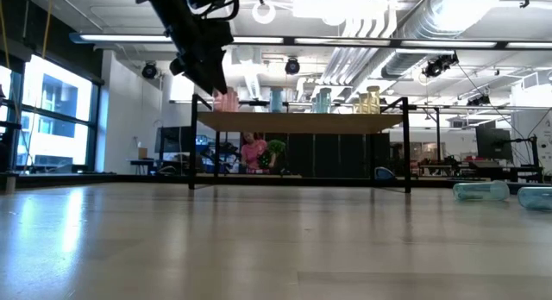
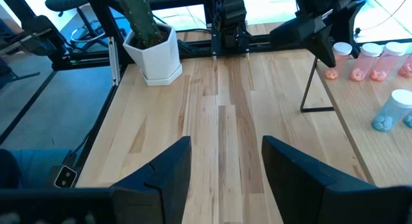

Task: Pick and place medicine bottles onto shelf by color
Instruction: Put the pink pill bottle on the shelf aligned with the other pink pill bottles, then put the blue pill bottle on the shelf aligned with the other blue pill bottles

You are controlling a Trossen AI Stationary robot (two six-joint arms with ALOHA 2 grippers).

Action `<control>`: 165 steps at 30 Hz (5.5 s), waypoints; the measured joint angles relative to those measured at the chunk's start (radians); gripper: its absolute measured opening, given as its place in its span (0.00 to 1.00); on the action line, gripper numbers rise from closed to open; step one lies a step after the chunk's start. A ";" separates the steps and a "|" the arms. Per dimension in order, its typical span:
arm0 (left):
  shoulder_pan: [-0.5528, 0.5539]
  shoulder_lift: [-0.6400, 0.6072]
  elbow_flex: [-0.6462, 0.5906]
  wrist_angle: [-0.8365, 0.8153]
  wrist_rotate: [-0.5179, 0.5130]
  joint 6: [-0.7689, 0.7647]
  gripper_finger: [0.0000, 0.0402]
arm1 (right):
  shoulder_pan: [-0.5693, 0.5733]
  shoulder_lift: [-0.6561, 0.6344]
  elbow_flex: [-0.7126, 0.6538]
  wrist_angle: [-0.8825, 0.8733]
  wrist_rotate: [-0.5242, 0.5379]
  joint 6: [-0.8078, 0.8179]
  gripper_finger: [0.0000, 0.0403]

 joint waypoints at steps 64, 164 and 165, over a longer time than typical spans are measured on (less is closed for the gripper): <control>-0.248 -0.178 -0.167 -0.067 -0.175 0.146 0.48 | 0.000 0.000 0.000 -0.036 0.000 -0.003 0.45; -0.529 -0.201 -0.224 0.158 -0.109 -0.106 0.48 | 0.002 0.003 -0.128 -0.201 0.103 0.230 0.45; -0.544 -0.201 -0.224 0.158 -0.112 -0.119 0.48 | 0.004 0.003 -0.148 -0.201 0.102 0.251 0.45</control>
